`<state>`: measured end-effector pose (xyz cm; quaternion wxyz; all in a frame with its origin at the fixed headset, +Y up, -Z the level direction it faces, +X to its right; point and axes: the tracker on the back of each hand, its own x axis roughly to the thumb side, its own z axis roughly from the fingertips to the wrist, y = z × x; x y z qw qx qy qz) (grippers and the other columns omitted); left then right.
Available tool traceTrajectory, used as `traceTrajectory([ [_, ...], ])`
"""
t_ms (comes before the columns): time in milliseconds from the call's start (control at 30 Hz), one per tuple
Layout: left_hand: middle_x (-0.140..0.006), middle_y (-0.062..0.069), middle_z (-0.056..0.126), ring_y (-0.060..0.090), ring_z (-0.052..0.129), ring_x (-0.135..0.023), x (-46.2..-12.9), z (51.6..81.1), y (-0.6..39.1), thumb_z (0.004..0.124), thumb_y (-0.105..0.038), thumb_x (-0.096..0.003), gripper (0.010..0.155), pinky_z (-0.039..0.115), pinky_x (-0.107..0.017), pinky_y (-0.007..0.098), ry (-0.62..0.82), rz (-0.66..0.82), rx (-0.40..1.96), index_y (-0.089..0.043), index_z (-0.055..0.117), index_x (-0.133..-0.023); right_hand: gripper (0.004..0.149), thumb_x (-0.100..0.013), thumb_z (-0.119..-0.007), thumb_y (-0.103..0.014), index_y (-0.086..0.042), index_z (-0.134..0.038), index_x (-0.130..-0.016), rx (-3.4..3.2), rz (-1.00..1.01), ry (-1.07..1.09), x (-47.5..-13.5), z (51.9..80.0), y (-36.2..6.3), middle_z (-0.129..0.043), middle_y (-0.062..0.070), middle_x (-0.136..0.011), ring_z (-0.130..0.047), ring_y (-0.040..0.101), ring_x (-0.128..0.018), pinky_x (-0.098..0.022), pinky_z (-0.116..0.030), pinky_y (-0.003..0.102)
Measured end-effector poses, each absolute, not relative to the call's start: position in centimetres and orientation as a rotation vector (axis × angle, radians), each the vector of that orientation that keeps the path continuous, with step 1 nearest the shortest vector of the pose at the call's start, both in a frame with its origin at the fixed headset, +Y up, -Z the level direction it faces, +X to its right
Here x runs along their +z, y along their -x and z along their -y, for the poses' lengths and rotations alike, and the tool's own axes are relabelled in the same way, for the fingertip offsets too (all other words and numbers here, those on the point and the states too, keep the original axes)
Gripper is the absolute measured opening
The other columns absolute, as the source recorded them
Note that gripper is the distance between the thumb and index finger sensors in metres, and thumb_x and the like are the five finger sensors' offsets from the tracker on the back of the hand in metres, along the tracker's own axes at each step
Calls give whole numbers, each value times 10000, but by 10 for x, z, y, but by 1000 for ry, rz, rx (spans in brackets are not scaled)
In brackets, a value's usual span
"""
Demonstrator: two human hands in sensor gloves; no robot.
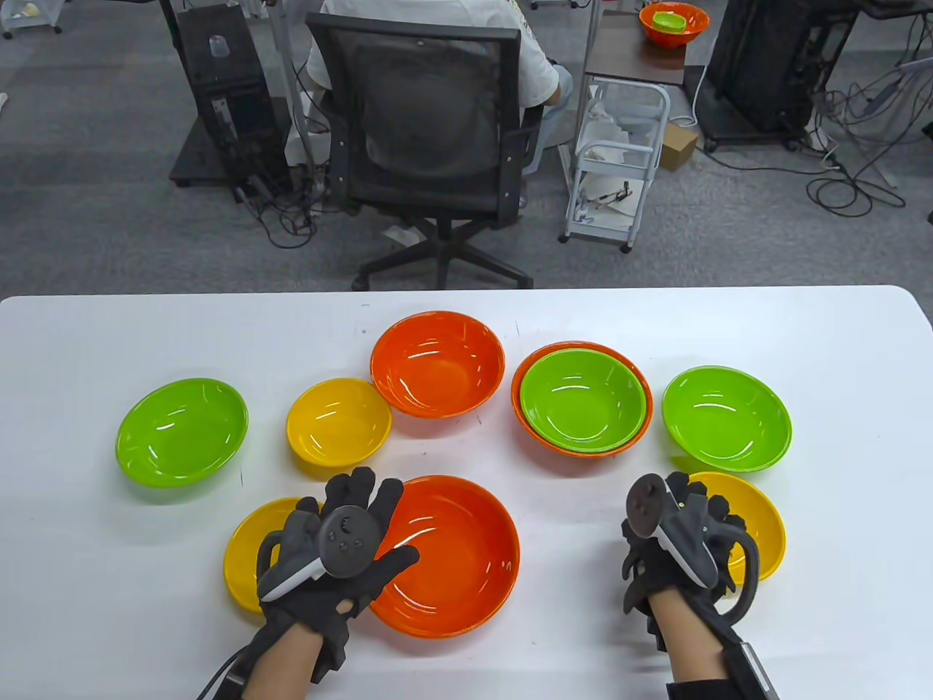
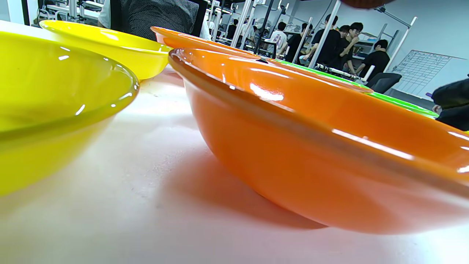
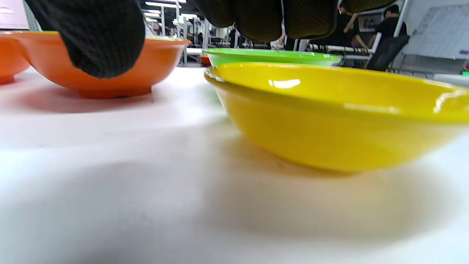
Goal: Nest bowls by size, largest on bottom, smallest on top
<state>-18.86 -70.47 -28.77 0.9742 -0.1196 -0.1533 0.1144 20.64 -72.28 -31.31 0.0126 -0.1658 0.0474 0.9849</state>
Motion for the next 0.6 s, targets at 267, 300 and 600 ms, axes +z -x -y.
traceTrajectory([
  [267, -1213, 155, 87, 485, 152, -1128, -288, 705, 189, 569, -665, -487, 854, 221, -730, 753, 246, 305, 235, -312, 172, -1156, 816, -465, -812, -463, 24, -508, -1045, 3011, -211, 587, -313, 732, -219, -643, 279, -996, -666, 573, -852, -617, -543, 707],
  [300, -1213, 155, 88, 485, 153, -1127, -288, 705, 189, 569, -664, -488, 852, 221, -730, 753, 248, 304, 235, -312, 173, -1156, 808, -467, -811, -460, 25, -516, -1042, 3004, -226, 599, -314, 733, -221, -658, 276, -987, -679, 568, -844, -613, -553, 704],
  [600, -1213, 155, 88, 485, 151, -1128, -288, 706, 189, 569, -664, -488, 854, 221, -729, 753, 258, 303, 234, -311, 171, -1156, 689, -484, -804, -395, 24, -622, -1001, 2959, -270, 622, -316, 740, -229, -791, 248, -884, -817, 519, -720, -547, -647, 666],
])
